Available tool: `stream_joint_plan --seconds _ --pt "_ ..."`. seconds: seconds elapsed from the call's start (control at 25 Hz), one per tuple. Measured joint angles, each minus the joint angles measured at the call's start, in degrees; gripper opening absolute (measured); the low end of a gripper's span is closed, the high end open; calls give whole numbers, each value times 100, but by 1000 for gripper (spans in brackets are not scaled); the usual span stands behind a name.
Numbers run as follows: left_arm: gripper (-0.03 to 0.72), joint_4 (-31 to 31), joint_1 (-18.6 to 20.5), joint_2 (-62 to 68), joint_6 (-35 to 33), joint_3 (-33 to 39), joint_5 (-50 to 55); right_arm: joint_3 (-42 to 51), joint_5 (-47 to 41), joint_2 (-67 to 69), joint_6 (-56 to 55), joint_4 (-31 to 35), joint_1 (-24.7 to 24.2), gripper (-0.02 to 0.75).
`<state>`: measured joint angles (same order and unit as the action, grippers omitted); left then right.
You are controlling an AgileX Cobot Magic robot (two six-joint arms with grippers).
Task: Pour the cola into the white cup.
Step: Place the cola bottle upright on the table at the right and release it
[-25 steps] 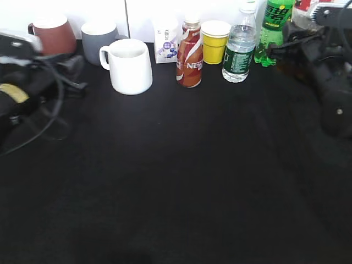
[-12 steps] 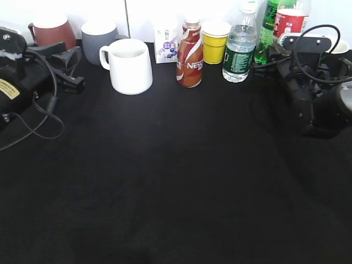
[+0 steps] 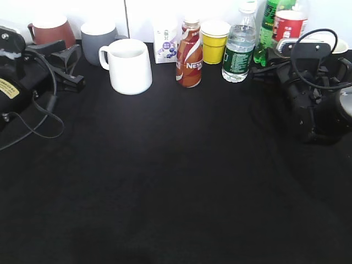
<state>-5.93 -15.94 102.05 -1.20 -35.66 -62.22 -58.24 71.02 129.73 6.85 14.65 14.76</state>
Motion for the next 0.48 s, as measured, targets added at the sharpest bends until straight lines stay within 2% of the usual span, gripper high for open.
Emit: stream_joint_plan --seconds 0.48 --pt "251 -6 0 0 0 0 -6 362 268 -39 -25 -196 0 384"
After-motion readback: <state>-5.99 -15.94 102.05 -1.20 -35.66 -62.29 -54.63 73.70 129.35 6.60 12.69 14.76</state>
